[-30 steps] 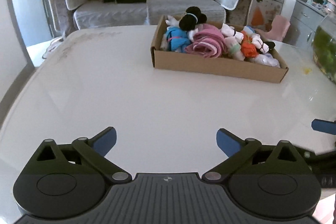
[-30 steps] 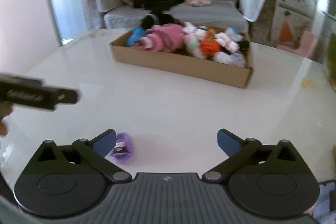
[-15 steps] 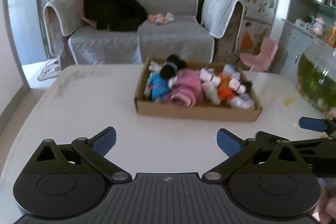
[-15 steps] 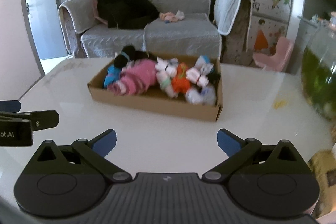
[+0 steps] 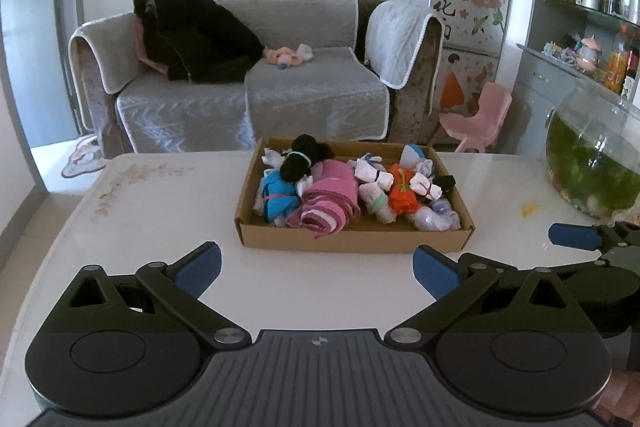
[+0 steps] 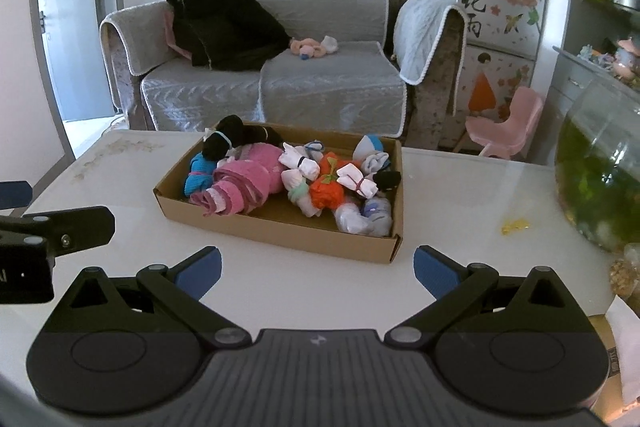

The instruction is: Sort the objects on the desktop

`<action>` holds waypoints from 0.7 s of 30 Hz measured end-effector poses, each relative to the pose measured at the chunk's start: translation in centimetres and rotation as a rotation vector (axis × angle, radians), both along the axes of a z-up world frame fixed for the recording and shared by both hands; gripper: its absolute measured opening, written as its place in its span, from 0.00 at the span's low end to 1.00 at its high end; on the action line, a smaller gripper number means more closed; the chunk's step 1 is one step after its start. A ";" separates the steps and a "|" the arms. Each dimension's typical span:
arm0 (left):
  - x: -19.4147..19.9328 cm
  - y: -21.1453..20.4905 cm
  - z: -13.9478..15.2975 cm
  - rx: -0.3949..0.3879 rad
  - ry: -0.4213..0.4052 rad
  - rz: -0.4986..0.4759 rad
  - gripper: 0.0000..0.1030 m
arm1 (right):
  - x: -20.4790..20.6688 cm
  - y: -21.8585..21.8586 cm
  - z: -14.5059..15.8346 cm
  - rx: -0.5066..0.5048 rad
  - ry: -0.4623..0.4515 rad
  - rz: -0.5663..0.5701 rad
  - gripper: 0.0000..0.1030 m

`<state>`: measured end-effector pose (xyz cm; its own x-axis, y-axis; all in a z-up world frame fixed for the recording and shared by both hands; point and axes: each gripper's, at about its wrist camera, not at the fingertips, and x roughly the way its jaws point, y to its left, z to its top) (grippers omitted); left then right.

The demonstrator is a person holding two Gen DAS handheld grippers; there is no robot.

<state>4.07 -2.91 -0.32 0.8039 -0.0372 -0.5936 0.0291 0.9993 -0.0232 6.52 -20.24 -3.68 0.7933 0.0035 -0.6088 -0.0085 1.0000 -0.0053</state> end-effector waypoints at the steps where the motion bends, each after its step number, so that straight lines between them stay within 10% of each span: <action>1: 0.0 0.0 0.0 0.002 0.002 -0.005 1.00 | 0.0 0.0 0.0 -0.002 -0.002 -0.001 0.99; 21: -0.1 0.4 -0.1 0.022 -0.001 0.022 1.00 | 0.1 0.4 -0.4 -0.002 -0.005 0.005 0.99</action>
<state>3.93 -2.47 -0.43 0.8051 -0.0062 -0.5931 0.0069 1.0000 -0.0010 6.65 -19.81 -4.10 0.7963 0.0063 -0.6049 -0.0137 0.9999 -0.0076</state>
